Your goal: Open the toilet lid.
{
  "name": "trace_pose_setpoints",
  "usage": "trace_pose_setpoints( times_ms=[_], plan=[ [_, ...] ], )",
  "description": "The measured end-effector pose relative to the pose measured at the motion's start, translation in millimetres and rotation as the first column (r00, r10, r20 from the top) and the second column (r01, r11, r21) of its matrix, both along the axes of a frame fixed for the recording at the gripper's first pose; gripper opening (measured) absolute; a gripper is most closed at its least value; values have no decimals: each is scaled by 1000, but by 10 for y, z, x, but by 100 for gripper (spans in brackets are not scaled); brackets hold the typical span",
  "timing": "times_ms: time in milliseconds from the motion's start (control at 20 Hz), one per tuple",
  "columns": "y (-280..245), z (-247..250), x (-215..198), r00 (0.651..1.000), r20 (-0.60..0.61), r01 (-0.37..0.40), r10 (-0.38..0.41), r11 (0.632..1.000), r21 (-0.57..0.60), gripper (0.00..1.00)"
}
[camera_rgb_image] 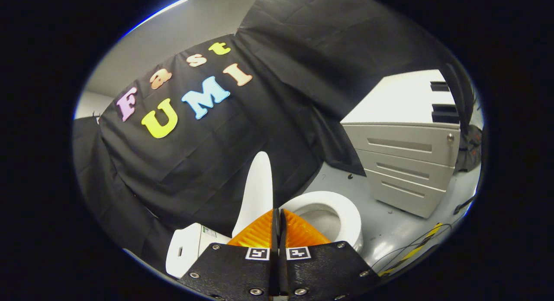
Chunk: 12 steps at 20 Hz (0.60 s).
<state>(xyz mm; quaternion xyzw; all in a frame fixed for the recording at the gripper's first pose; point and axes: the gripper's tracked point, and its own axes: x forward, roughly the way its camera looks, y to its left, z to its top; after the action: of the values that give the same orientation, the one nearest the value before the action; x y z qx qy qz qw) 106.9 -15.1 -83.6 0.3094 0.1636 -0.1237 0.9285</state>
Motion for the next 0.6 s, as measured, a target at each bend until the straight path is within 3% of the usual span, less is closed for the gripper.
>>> trace_pose_setpoints(
  times_ms=[300,600],
  plan=[
    [491,474,27,997,32,-65,73,979,-192,0],
    [1037,833,59,987,63,-120,149,935,-333,0]
  ],
)
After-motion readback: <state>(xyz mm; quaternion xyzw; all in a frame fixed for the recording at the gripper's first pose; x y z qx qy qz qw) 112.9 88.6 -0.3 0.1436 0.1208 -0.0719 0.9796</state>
